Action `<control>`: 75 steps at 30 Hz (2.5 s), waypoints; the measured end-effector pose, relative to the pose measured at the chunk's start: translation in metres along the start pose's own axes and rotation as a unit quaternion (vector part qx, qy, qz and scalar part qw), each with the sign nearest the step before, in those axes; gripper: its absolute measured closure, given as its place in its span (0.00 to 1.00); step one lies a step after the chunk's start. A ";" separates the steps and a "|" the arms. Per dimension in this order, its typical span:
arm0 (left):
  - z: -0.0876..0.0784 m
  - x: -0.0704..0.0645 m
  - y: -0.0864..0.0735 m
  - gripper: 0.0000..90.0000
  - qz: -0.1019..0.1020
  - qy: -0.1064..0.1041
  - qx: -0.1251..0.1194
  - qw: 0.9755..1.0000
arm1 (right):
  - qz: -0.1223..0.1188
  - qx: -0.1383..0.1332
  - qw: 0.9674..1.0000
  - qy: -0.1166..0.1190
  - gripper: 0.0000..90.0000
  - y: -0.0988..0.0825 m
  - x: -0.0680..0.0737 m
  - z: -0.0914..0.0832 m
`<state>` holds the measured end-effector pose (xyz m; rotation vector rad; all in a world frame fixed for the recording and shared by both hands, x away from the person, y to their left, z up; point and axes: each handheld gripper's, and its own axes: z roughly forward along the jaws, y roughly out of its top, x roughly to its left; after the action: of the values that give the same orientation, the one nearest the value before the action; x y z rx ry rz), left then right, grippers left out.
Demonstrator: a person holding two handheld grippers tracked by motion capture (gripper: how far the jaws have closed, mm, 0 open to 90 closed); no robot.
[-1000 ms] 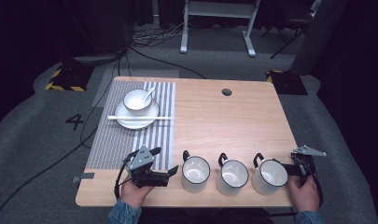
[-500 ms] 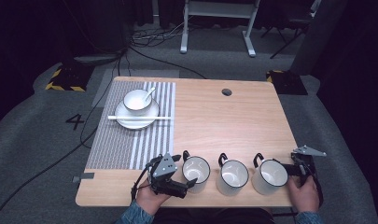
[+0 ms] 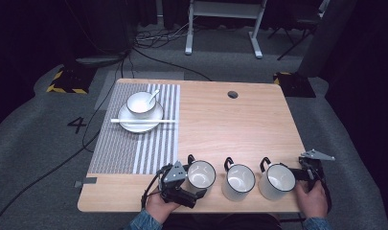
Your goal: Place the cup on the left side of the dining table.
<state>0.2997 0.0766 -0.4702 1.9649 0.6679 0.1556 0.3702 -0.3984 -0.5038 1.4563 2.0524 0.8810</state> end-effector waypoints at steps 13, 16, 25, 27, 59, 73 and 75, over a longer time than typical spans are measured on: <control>0.017 0.004 -0.009 0.00 0.009 0.002 -0.010 1.000 | 0.000 0.000 1.000 0.000 0.11 0.000 0.000 0.000; 0.021 0.004 -0.010 0.00 0.016 0.009 -0.016 1.000 | 0.000 0.000 1.000 0.000 0.11 0.000 0.000 0.000; 0.032 0.004 -0.013 0.00 0.010 0.009 -0.016 1.000 | 0.000 0.000 1.000 0.000 0.11 0.000 0.000 0.000; 0.034 0.003 -0.013 0.00 0.012 0.013 -0.010 1.000 | 0.000 0.000 1.000 0.000 0.11 0.000 0.000 0.000; 0.011 -0.007 0.023 0.03 -0.005 0.049 -0.048 0.998 | 0.001 0.000 1.000 -0.002 0.11 0.000 0.000 0.000; -0.020 0.006 0.045 0.03 -0.011 0.096 -0.072 0.993 | 0.002 0.000 1.000 -0.002 0.11 0.000 0.000 0.000; -0.026 0.011 0.047 0.03 -0.017 0.107 -0.073 0.991 | 0.002 0.000 1.000 -0.002 0.11 0.000 0.000 0.000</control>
<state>0.3167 0.0871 -0.4195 1.8104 0.8046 0.3886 0.3700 -0.3983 -0.5038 1.4609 2.0482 0.8773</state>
